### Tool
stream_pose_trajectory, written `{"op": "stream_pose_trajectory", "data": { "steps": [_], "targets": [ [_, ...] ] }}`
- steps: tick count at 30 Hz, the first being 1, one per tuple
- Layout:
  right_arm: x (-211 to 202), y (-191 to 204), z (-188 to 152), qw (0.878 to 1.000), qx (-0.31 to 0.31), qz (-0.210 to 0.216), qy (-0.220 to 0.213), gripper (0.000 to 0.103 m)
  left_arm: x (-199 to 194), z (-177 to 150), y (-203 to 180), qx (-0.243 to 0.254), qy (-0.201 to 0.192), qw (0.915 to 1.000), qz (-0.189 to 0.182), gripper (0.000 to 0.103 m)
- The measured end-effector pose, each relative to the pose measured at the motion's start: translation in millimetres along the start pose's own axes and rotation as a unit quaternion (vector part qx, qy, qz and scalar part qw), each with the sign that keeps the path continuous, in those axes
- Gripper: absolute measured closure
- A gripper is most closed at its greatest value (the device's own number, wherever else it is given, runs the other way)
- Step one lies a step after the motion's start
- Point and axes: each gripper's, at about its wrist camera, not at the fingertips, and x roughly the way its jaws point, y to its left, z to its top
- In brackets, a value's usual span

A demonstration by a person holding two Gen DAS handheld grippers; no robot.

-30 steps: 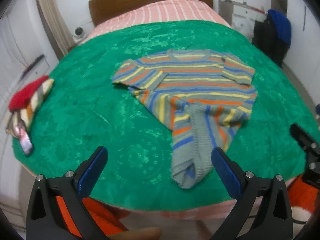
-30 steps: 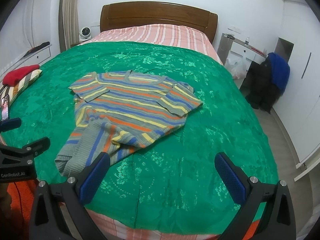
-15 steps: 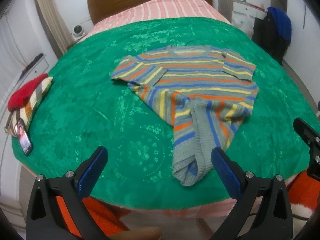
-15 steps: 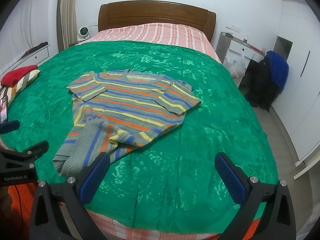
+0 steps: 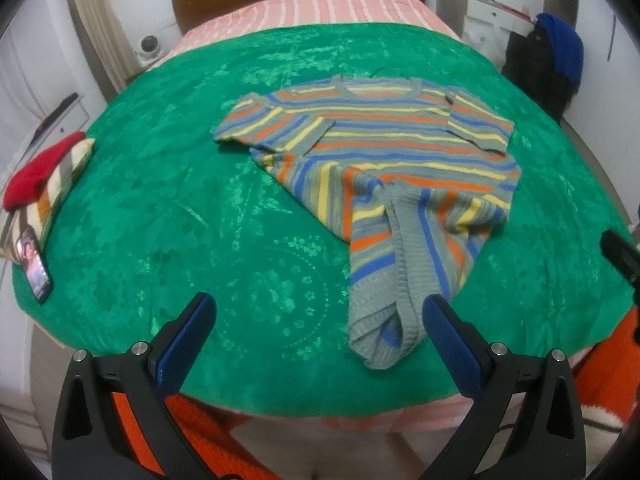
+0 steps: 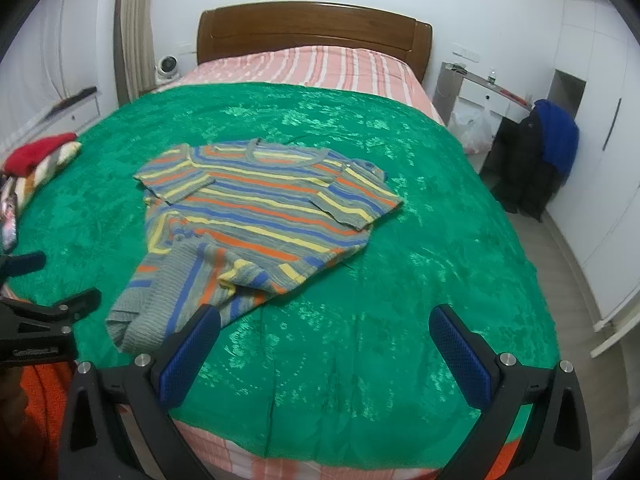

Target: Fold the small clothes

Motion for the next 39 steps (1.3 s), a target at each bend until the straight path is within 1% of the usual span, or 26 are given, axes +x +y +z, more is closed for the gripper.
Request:
{"op": "stream_pose_trajectory", "data": {
  "steps": [3,5,7,9,10,11,12,13,14,15,16,17,19,21,22,25,27,28,29,30,31,32,33,35,38,39],
  "targets": [
    [11,-11,0,1.000,0.006,0.016,-0.004,0.000,11,2,10,-0.002,0.002,0.9991,-0.042,0.001],
    [28,-14,2,1.000,-0.007,0.025,-0.001,0.000,24,6,9,0.011,0.005,0.9966,-0.081,0.002],
    [53,-9,7,0.998,-0.040,0.052,0.013,0.000,41,10,-1,0.037,0.015,0.9929,-0.112,0.014],
    [81,1,17,0.993,-0.074,0.088,0.025,0.001,60,11,-12,0.060,0.039,0.9879,-0.137,0.039],
    [97,10,25,0.989,-0.095,0.114,0.027,0.000,72,10,-18,0.069,0.054,0.9852,-0.148,0.044],
    [107,17,29,0.985,-0.110,0.130,0.031,0.002,81,9,-22,0.073,0.068,0.9823,-0.159,0.059],
    [122,29,33,0.978,-0.137,0.153,0.043,0.005,90,8,-24,0.073,0.078,0.9804,-0.166,0.083],
    [136,43,34,0.970,-0.165,0.171,0.055,0.015,96,7,-24,0.064,0.088,0.9777,-0.179,0.094],
    [147,54,33,0.961,-0.187,0.190,0.067,0.034,96,6,-20,0.044,0.093,0.9752,-0.196,0.095],
    [154,62,30,0.955,-0.199,0.204,0.079,0.052,93,6,-14,0.028,0.093,0.9743,-0.203,0.096],
    [160,70,26,0.947,-0.210,0.222,0.097,0.093,86,5,-5,0.011,0.089,0.9728,-0.214,0.096],
    [158,77,20,0.943,-0.220,0.227,0.102,0.092,78,3,2,0.001,0.085,0.9715,-0.221,0.096],
    [136,73,15,0.941,-0.238,0.226,0.077,0.092,57,-4,25,-0.021,0.075,0.9681,-0.238,0.096],
    [95,52,1,0.938,-0.242,0.242,0.055,0.092,45,-13,42,-0.028,0.071,0.9703,-0.229,0.096],
    [79,39,-8,0.939,-0.246,0.233,0.052,0.092,39,-22,50,-0.027,0.074,0.9722,-0.221,0.096],
    [54,2,-43,0.945,-0.241,0.208,0.075,0.092,43,-44,58,-0.023,0.109,0.9741,-0.197,0.095],
    [57,-17,-68,0.951,-0.236,0.171,0.108,0.091,47,-57,59,0.000,0.123,0.9808,-0.151,0.094],
    [57,-24,-75,0.953,-0.233,0.157,0.118,0.088,47,-60,61,0.004,0.124,0.9827,-0.137,0.094],
    [61,-34,-89,0.957,-0.224,0.128,0.135,0.080,46,-59,66,-0.001,0.121,0.9838,-0.132,0.093],
    [64,-39,-91,0.958,-0.219,0.117,0.144,0.072,44,-56,70,-0.011,0.119,0.9837,-0.135,0.086],
    [63,-48,-98,0.962,-0.201,0.105,0.154,0.055,40,-50,73,-0.026,0.112,0.9832,-0.142,0.080],
    [59,-57,-99,0.965,-0.186,0.103,0.154,0.044,34,-43,76,-0.040,0.100,0.9823,-0.153,0.064],
    [56,-62,-97,0.969,-0.167,0.103,0.147,0.042,25,-35,76,-0.049,0.085,0.9815,-0.164,0.048],
    [48,-74,-90,0.978,-0.108,0.121,0.133,0.040,21,-17,63,-0.048,0.061,0.9824,-0.170,0.036],
    [53,-76,-77,0.979,-0.023,0.158,0.125,0.039,38,14,37,-0.051,0.066,0.9828,-0.165,0.033],
    [56,-72,-75,0.978,-0.010,0.165,0.126,0.039,46,23,21,-0.047,0.068,0.9836,-0.160,0.030]
  ]
}}
